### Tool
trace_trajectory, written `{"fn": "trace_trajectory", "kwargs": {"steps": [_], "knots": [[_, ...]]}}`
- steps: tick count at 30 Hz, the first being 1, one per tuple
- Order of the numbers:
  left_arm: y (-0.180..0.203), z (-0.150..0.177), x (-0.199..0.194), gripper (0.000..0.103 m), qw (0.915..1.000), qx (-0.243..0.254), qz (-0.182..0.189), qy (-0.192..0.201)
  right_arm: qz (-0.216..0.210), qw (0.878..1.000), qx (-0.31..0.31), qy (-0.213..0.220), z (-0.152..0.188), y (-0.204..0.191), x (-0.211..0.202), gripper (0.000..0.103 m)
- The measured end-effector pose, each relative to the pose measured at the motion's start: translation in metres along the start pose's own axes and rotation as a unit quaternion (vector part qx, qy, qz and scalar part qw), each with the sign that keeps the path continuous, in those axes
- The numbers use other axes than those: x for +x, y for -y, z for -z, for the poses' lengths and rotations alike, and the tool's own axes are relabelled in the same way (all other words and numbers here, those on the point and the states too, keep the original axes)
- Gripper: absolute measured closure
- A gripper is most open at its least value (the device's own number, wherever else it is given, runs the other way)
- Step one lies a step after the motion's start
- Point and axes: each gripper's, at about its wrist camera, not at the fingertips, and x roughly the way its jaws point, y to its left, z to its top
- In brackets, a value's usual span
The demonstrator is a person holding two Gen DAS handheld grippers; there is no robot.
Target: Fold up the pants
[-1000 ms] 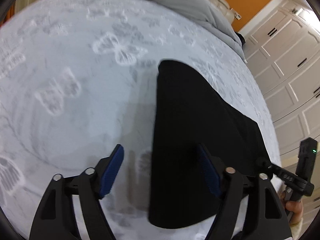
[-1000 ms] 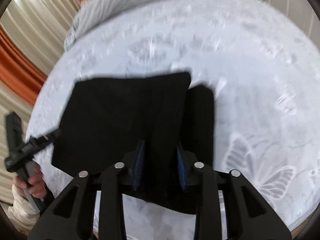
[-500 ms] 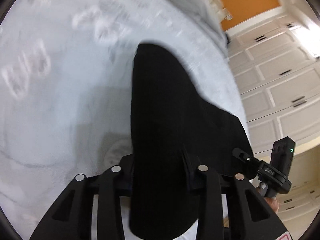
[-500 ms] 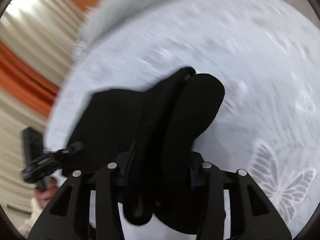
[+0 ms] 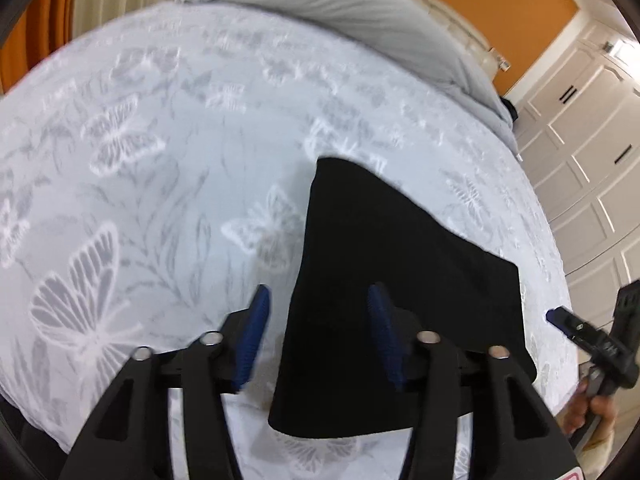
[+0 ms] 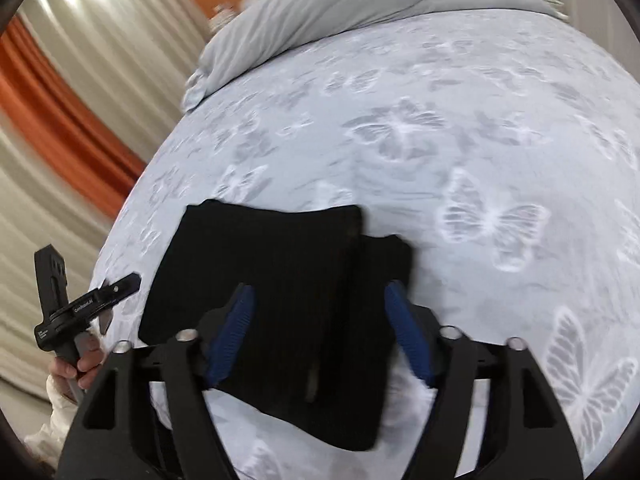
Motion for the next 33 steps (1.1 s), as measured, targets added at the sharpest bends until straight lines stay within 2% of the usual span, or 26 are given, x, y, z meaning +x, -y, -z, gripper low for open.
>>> {"fn": "trace_trajectory", "kwargs": {"steps": [2, 3, 4, 5, 7, 9, 10, 11, 12, 13, 14, 16, 18, 19, 21, 23, 25, 26, 29, 32, 33], "knots": [[0.007, -0.001, -0.002, 0.045, 0.9999, 0.013, -0.004, 0.010, 0.018, 0.999, 0.000, -0.048, 0.002, -0.006, 0.035, 0.027], [0.013, -0.003, 0.000, 0.045, 0.9997, 0.021, -0.005, 0.010, 0.021, 0.998, -0.001, -0.067, 0.006, -0.007, 0.048, 0.032], [0.019, -0.003, 0.002, 0.045, 0.9994, 0.033, -0.009, 0.012, 0.025, 0.997, -0.006, -0.079, 0.009, -0.012, 0.063, 0.048], [0.025, 0.001, 0.003, 0.045, 0.9990, 0.041, -0.012, 0.012, 0.043, 0.995, -0.024, -0.083, 0.011, -0.021, 0.075, 0.059], [0.036, 0.007, 0.005, 0.045, 0.9982, 0.057, -0.015, 0.009, 0.056, 0.994, -0.064, -0.063, 0.010, -0.041, 0.068, 0.080], [0.039, 0.009, 0.007, 0.044, 0.9979, 0.065, -0.009, 0.002, 0.018, 0.997, -0.073, -0.015, -0.002, -0.060, 0.035, 0.081], [0.041, 0.010, 0.009, 0.044, 0.9978, 0.067, -0.006, 0.001, 0.012, 0.997, -0.080, 0.005, -0.004, -0.068, 0.019, 0.081], [0.043, 0.011, 0.010, 0.043, 0.9976, 0.069, -0.003, 0.000, 0.017, 0.995, -0.092, 0.019, -0.005, -0.073, 0.009, 0.081], [0.046, 0.013, 0.011, 0.040, 0.9973, 0.074, -0.004, 0.000, 0.041, 0.993, -0.109, 0.032, -0.003, -0.075, 0.001, 0.080], [0.049, 0.016, 0.013, 0.039, 0.9969, 0.078, -0.006, 0.000, 0.074, 0.990, -0.114, 0.027, 0.002, -0.067, 0.004, 0.078], [0.049, 0.017, 0.015, 0.037, 0.9965, 0.083, -0.011, -0.002, 0.088, 0.990, -0.109, 0.012, 0.003, -0.060, 0.015, 0.073], [0.054, 0.022, 0.021, 0.037, 0.9949, 0.097, -0.028, -0.004, 0.129, 0.986, -0.078, -0.076, 0.019, -0.022, 0.056, 0.070], [0.062, 0.026, 0.027, 0.037, 0.9915, 0.119, -0.052, -0.001, 0.091, 0.993, -0.040, -0.057, 0.016, -0.012, 0.043, 0.069], [0.066, 0.027, 0.028, 0.037, 0.9892, 0.130, -0.069, 0.005, 0.092, 0.994, -0.044, -0.029, 0.012, -0.016, 0.024, 0.068], [0.070, 0.028, 0.026, 0.036, 0.9883, 0.134, -0.071, 0.013, 0.088, 0.992, -0.072, 0.051, 0.007, -0.036, -0.012, 0.066], [0.070, 0.027, 0.027, 0.034, 0.9901, 0.124, -0.065, 0.013, 0.043, 0.994, -0.072, 0.071, 0.004, -0.047, -0.023, 0.066], [0.071, 0.026, 0.029, 0.034, 0.9910, 0.116, -0.064, 0.016, 0.016, 0.996, -0.069, 0.049, 0.001, -0.054, -0.010, 0.067], [0.071, 0.026, 0.030, 0.033, 0.9909, 0.116, -0.066, 0.017, 0.020, 0.997, -0.077, 0.019, 0.001, -0.058, 0.012, 0.067], [0.072, 0.023, 0.032, 0.033, 0.9916, 0.109, -0.068, 0.018, 0.089, 0.988, -0.105, -0.075, 0.010, -0.045, 0.071, 0.068], [0.068, 0.019, 0.031, 0.030, 0.9931, 0.096, -0.065, 0.017, 0.092, 0.991, -0.094, -0.038, 0.001, -0.050, 0.058, 0.066], [0.063, 0.016, 0.033, 0.028, 0.9935, 0.086, -0.072, 0.013, 0.079, 0.992, -0.092, -0.024, -0.001, -0.055, 0.051, 0.066]]}}
